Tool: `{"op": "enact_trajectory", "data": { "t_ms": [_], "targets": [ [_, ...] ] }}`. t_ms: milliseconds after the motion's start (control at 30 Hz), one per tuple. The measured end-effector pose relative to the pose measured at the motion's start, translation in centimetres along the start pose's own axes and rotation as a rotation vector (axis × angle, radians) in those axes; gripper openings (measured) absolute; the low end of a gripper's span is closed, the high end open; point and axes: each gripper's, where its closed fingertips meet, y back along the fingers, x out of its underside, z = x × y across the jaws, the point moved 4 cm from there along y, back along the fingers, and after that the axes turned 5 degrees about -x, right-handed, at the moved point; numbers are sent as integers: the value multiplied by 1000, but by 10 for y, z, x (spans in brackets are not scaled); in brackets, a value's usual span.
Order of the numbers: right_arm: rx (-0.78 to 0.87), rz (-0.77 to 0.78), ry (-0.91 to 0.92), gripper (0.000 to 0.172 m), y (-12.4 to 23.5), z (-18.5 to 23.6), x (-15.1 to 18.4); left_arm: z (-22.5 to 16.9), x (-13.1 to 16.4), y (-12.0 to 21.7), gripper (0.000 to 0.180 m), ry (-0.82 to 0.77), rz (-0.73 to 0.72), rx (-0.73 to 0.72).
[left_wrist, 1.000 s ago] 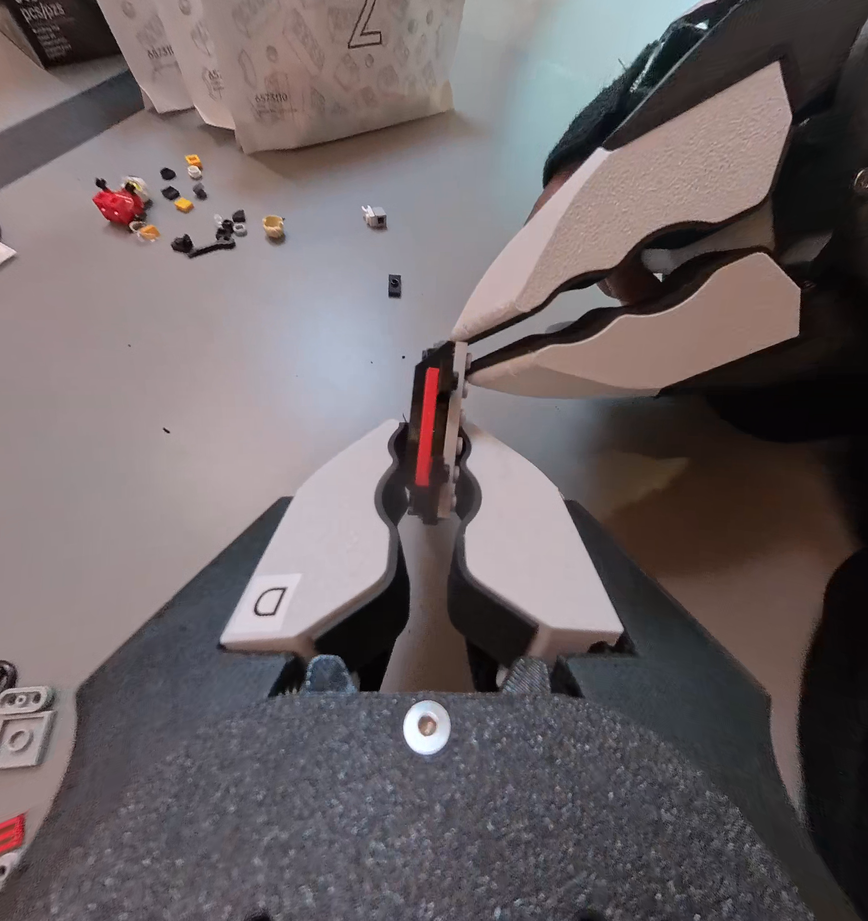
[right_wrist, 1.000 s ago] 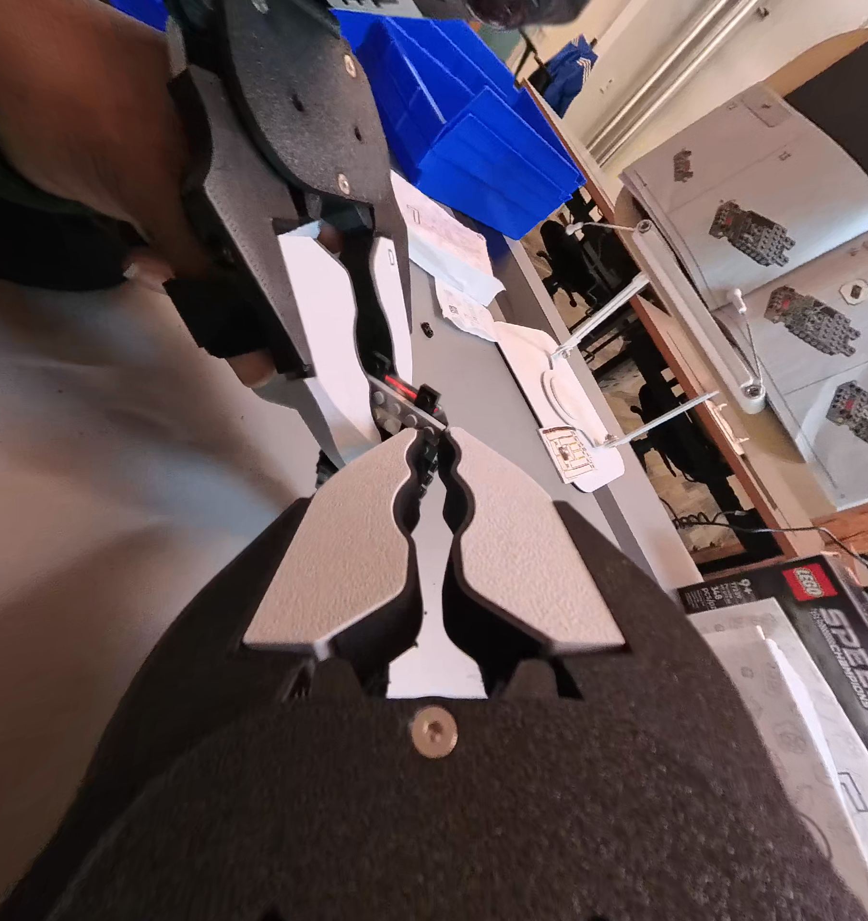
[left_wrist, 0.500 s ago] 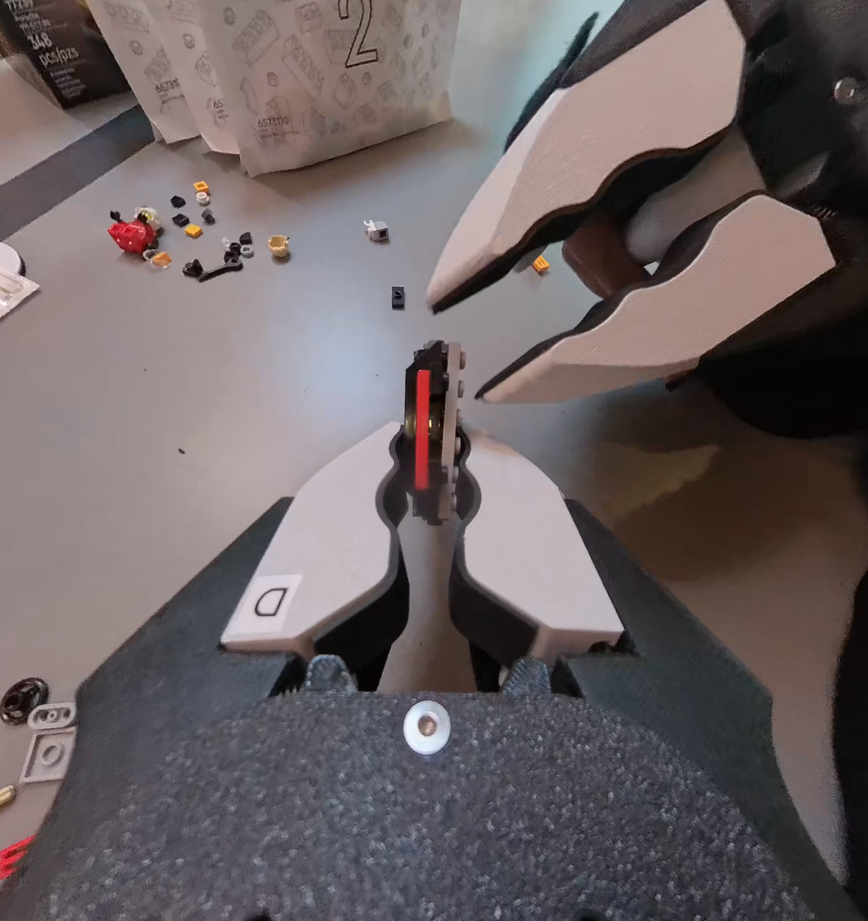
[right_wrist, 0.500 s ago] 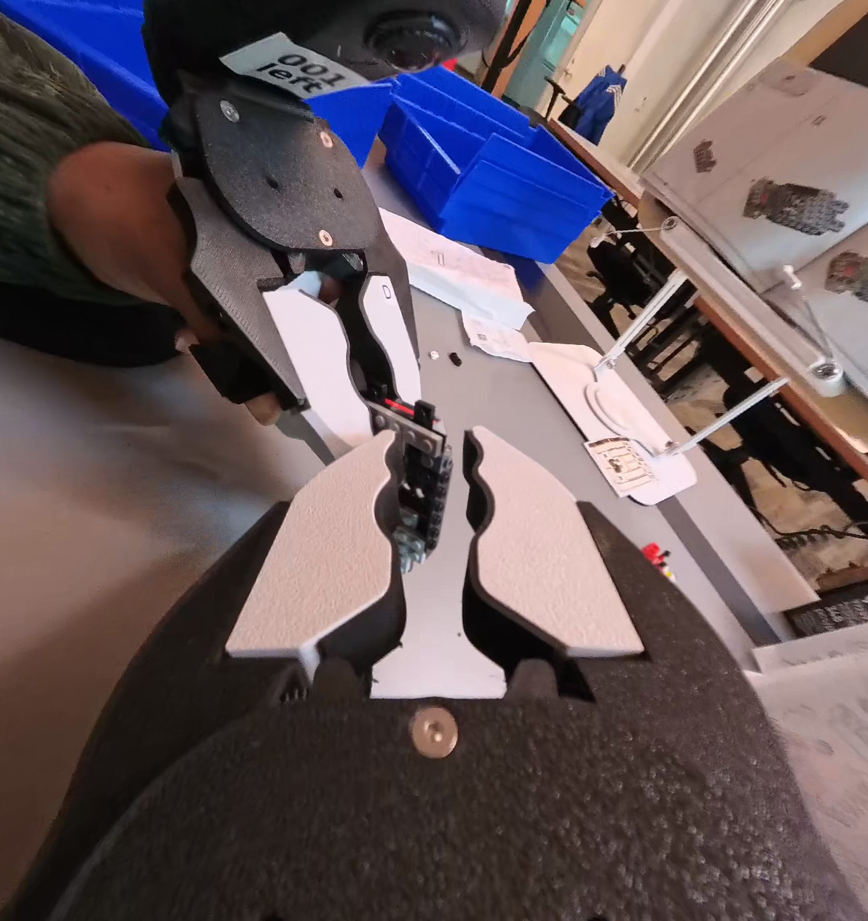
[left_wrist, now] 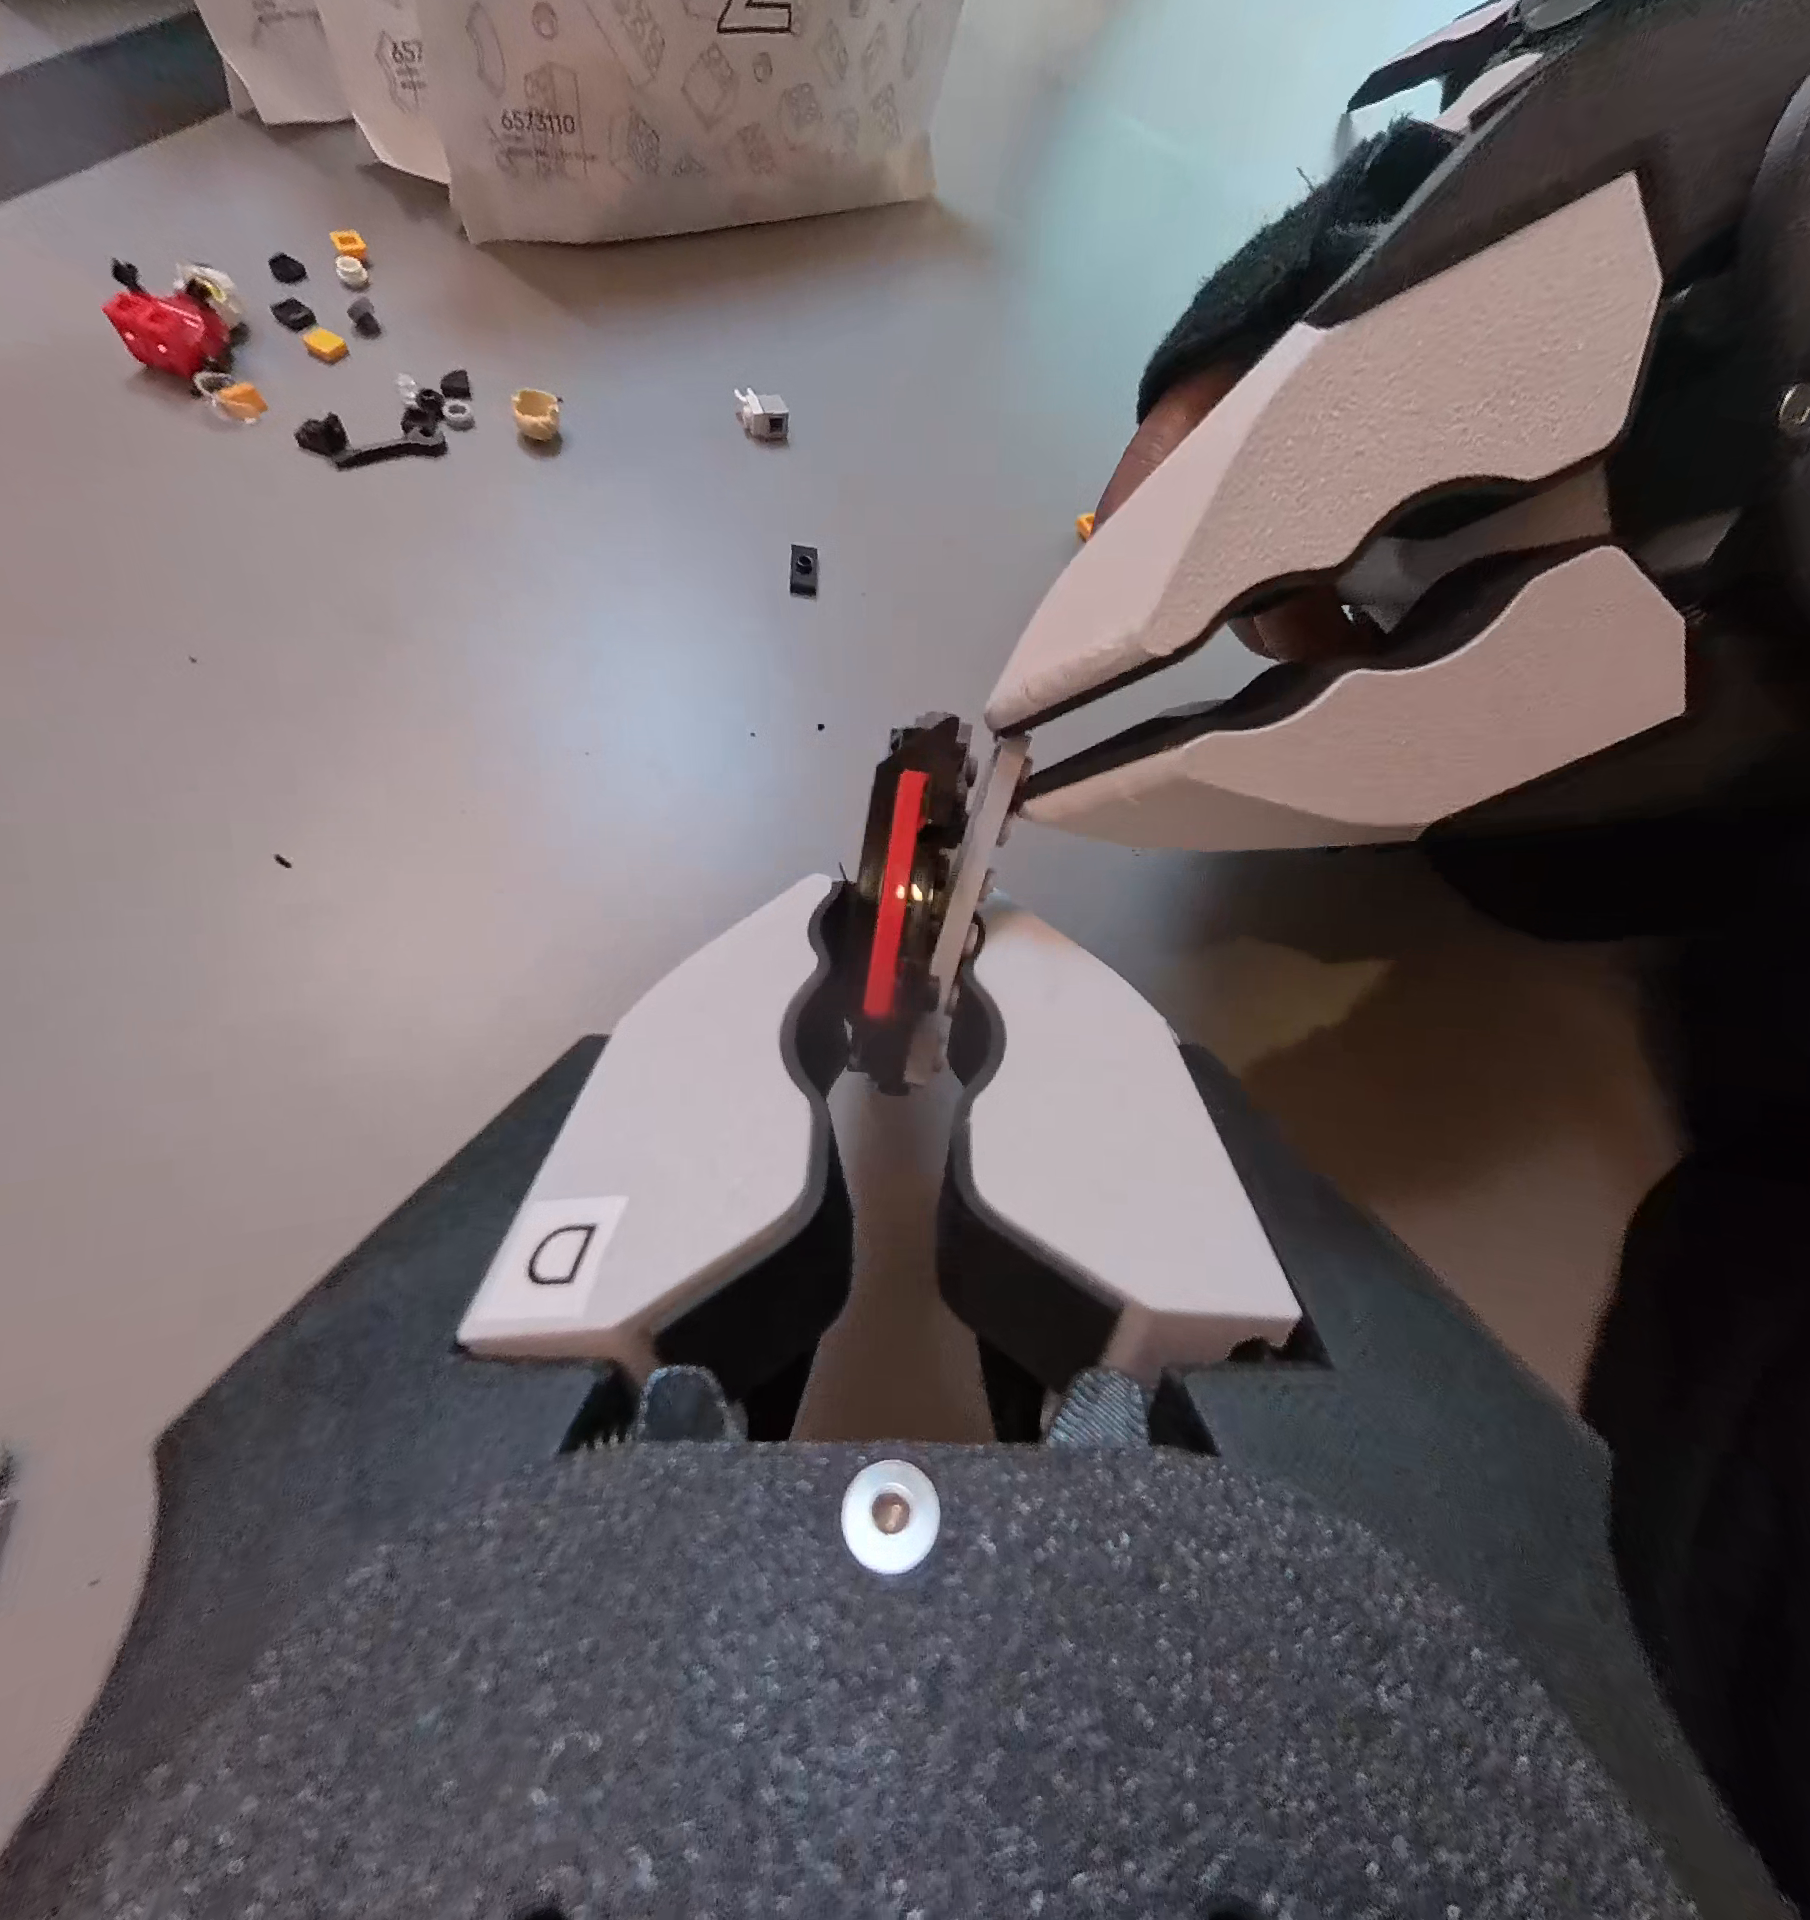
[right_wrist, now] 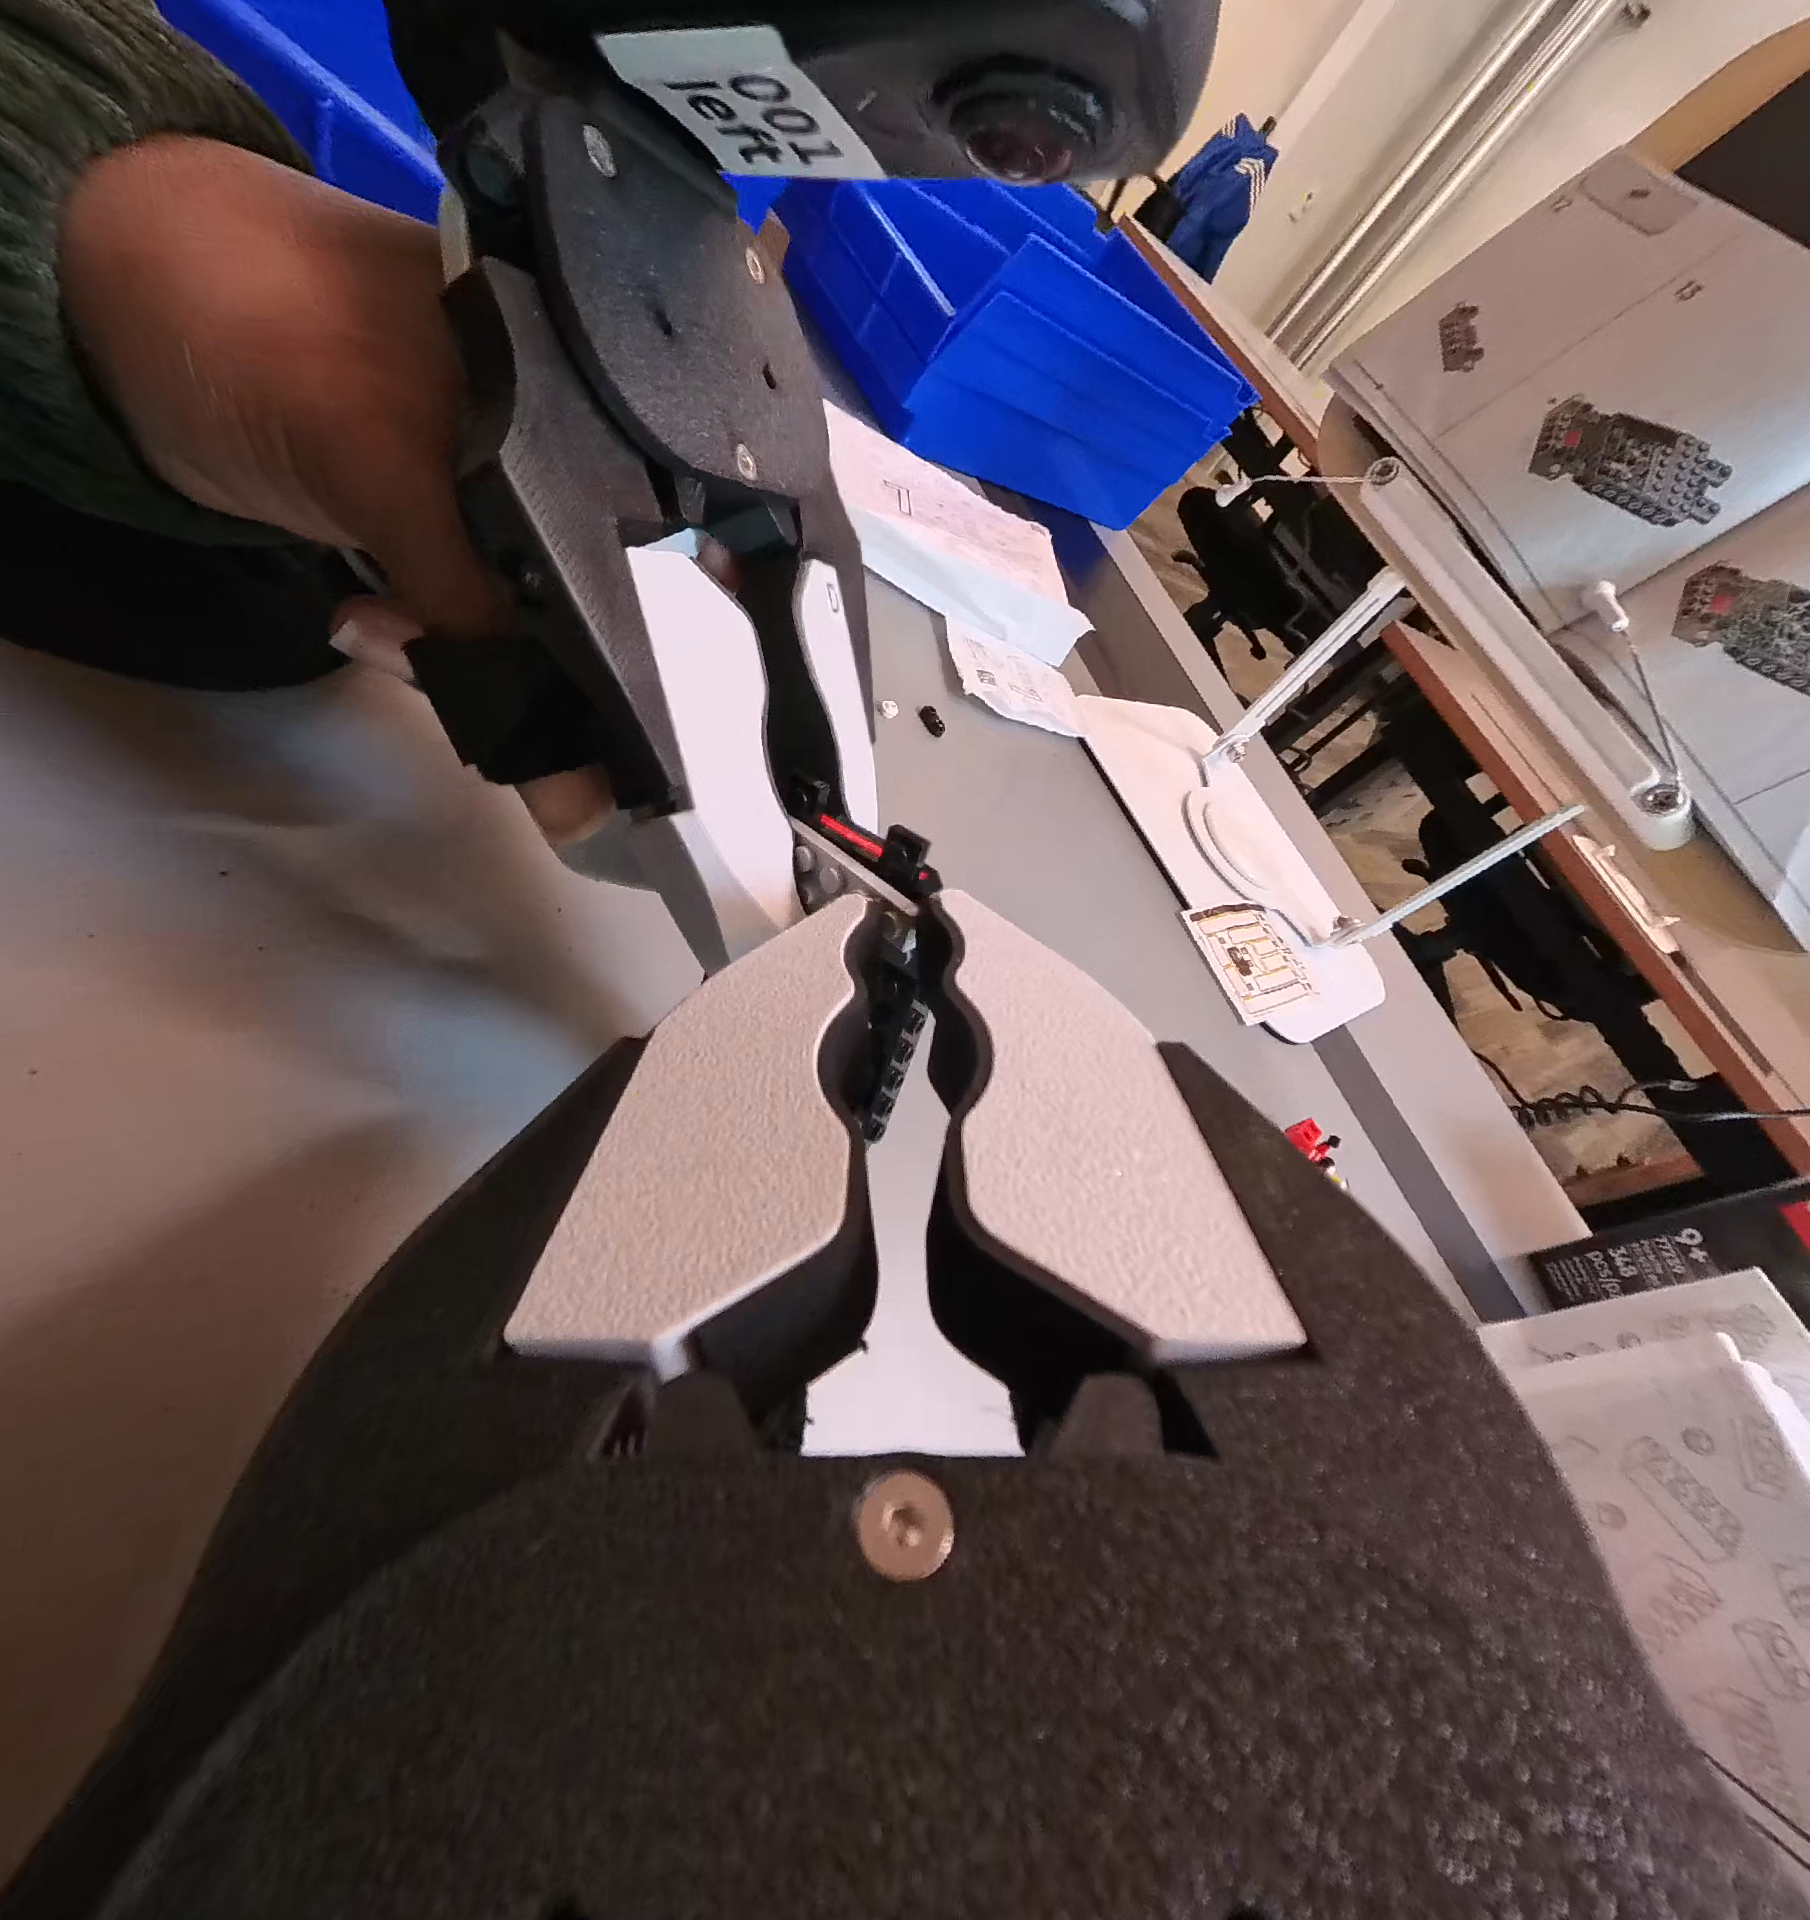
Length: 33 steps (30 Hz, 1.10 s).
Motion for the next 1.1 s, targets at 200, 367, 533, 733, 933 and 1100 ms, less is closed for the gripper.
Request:
{"op": "enact_trajectory", "data": {
  "t_ms": [200,367,533,733,933,1100],
  "targets": [
    [-126,-48,-88,5,3,0,3,-5,4,-3,17,52,6,130],
    [-259,-142,-373,5,9,-17,9,-8,12,-6,28,73,26,227],
    [-351,-244,-662,4,12,-27,10,-6,2,-2,12,73,-68,231],
    [-376,-241,-556,4,11,-13,-2,2,7,-2,11,234,3,267],
    [-359,-290,-593,3,16,-21,-5,-11,24,-8,11,264,149,383],
    [-338,-285,-764,3,18,-38,11,-8,37,-6,29,328,276,479]
  ]
}}
